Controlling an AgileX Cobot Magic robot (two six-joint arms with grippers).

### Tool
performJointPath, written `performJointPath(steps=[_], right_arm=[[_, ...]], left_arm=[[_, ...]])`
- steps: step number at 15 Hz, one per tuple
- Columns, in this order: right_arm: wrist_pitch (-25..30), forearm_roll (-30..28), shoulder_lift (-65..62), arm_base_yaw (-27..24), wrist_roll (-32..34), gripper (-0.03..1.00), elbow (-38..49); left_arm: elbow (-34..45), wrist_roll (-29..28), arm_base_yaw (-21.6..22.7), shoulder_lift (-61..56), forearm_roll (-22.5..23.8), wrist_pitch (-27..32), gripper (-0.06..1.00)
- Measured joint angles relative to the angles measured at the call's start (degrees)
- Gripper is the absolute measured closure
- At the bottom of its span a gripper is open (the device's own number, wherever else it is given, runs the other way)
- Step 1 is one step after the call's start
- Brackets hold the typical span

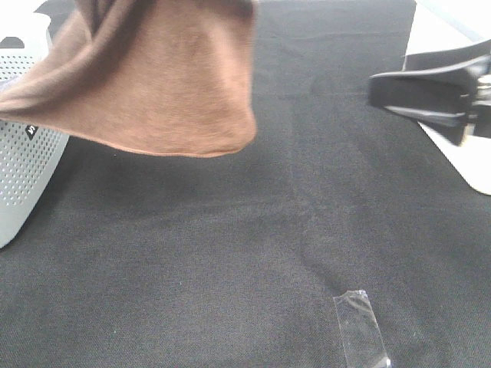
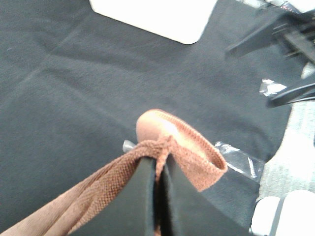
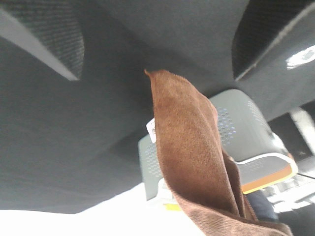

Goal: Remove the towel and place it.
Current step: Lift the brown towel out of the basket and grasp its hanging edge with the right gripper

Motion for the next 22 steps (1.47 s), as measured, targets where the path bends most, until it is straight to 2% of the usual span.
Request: performJointPath(steps=[3,6,9,10,14,19,20,22], right_arm=[[2.1,2.2,7.2,2.1,-1.9,0.18,-6.0],[-3.6,2.1,13.6,11.2,-2.4,0.18,-11.9],[-6.0,2.0,20.0,16.3,-3.2,0.18,-17.0],[-6.0,2.0,20.0,16.3,-3.2,0.18,-17.0],[-6.2,2.1,28.5,22.9,-3.2,0.18,-23.0],[-6.2,2.1,32.3,25.3,-3.3,0.19,-23.5],[-5.9,2.0,32.3,25.3,-3.3,0.22,-23.7],[-5.6,1.8,32.3,25.3,-3.1,0.35,-23.7]], left_arm=[[0.0,0.0,0.0,0.0,0.0,-0.1,0.94],[0.0,0.0,0.0,0.0,-0.1,-0.1,0.94],[0.0,0.0,0.0,0.0,-0.1,-0.1,0.94],[0.0,0.0,0.0,0.0,-0.1,-0.1,0.94],[0.0,-0.1,0.0,0.0,-0.1,-0.1,0.94],[0.0,-0.1,0.0,0.0,-0.2,-0.5,0.94],[0.0,-0.1,0.0,0.0,-0.2,-0.9,0.94],[0.0,-0.2,0.0,0.0,-0.2,-1.3,0.94]])
